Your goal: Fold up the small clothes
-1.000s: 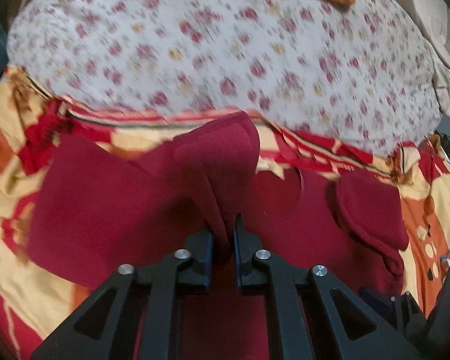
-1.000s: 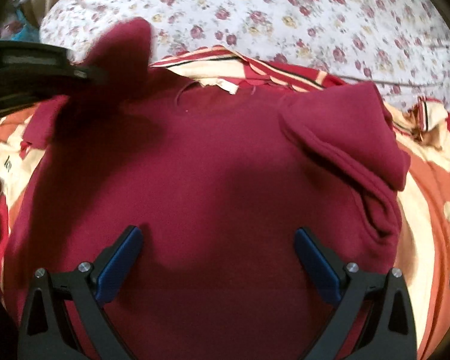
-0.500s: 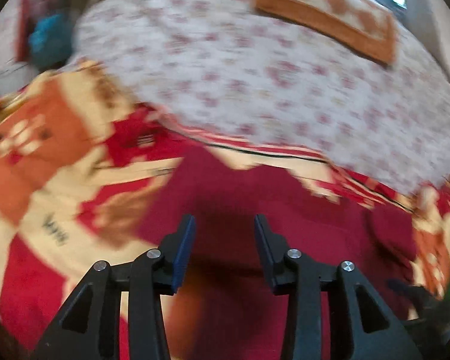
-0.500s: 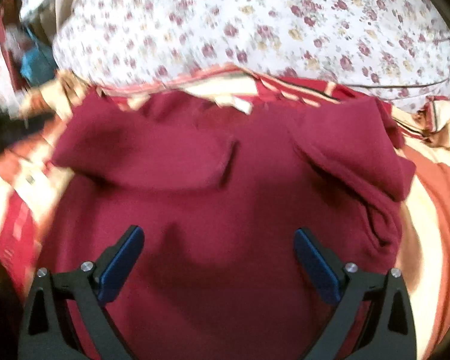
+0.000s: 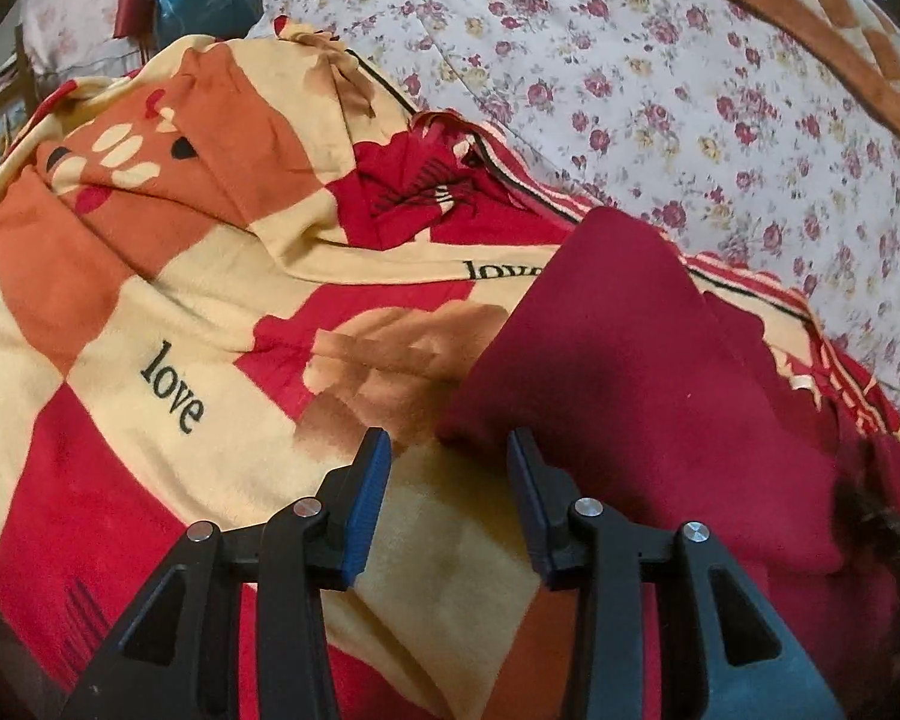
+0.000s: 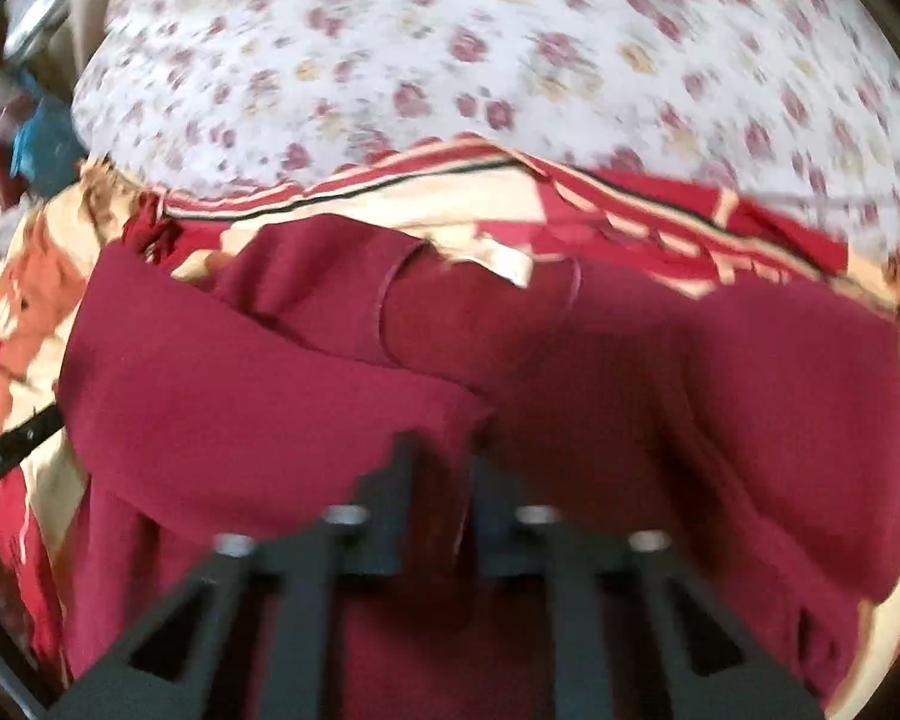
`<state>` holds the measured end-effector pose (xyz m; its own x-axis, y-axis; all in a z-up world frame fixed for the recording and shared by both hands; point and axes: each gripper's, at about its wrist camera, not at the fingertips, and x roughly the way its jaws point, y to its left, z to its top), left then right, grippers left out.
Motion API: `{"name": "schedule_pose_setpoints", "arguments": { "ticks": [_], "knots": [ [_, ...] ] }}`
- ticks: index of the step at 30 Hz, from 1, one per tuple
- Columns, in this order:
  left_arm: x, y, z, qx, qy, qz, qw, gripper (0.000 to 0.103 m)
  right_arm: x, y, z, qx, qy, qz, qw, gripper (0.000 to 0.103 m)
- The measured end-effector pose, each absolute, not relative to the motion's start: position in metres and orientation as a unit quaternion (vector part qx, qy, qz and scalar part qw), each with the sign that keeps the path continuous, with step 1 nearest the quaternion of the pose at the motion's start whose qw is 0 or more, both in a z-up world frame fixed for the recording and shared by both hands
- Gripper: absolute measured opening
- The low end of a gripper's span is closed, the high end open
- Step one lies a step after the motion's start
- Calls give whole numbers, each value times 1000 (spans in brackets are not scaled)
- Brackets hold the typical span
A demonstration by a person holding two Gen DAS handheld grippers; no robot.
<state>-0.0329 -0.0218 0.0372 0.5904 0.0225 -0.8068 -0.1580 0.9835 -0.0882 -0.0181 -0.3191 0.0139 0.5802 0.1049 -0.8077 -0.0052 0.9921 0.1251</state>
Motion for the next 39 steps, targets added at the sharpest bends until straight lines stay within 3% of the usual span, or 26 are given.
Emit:
{"name": "schedule_pose_setpoints", "arguments": {
  "ticks": [8, 13, 14, 15, 16, 17, 18, 23, 28, 36, 37, 38, 39],
  "knots": [
    [-35, -14, 35, -87, 457, 63, 883, 19, -66, -372, 92, 49, 370, -27, 928, 5],
    [-37, -19, 33, -87, 462, 44, 882, 19, -67, -406, 79, 36, 412, -98, 905, 6],
    [-38, -21, 34, -86, 462, 38, 882, 19, -65, -411, 72, 47, 428, -102, 897, 11],
    [-41, -23, 35, -86, 462, 25, 882, 19, -65, -413, 71, 56, 432, -104, 894, 24],
    [-42, -25, 36, -87, 461, 13, 883, 19, -66, -413, 72, 67, 431, -100, 894, 44],
    [-44, -27, 38, -86, 462, 0, 883, 19, -66, -411, 77, 83, 419, -87, 900, 50],
    [-45, -31, 39, -83, 462, -15, 883, 19, -66, -406, 82, 87, 410, -75, 905, 56],
    [-45, -56, 41, -47, 463, -71, 882, 19, -35, -345, 95, 76, 413, 50, 906, 63],
    [-32, -73, 28, -15, 478, -65, 876, 19, 30, -263, 81, 30, 434, 153, 887, 66],
    [-11, -47, 21, -90, 496, -63, 861, 20, 116, -187, 15, -64, 495, 198, 844, 66],
    [-10, -45, 21, -98, 498, -64, 859, 20, 120, -185, 8, -60, 502, 203, 839, 64],
    [-10, -44, 21, -100, 499, -65, 858, 20, 125, -183, 1, -51, 510, 207, 833, 54],
    [-11, -43, 22, -98, 499, -64, 859, 20, 126, -182, -1, -48, 511, 207, 833, 37]
  ]
}}
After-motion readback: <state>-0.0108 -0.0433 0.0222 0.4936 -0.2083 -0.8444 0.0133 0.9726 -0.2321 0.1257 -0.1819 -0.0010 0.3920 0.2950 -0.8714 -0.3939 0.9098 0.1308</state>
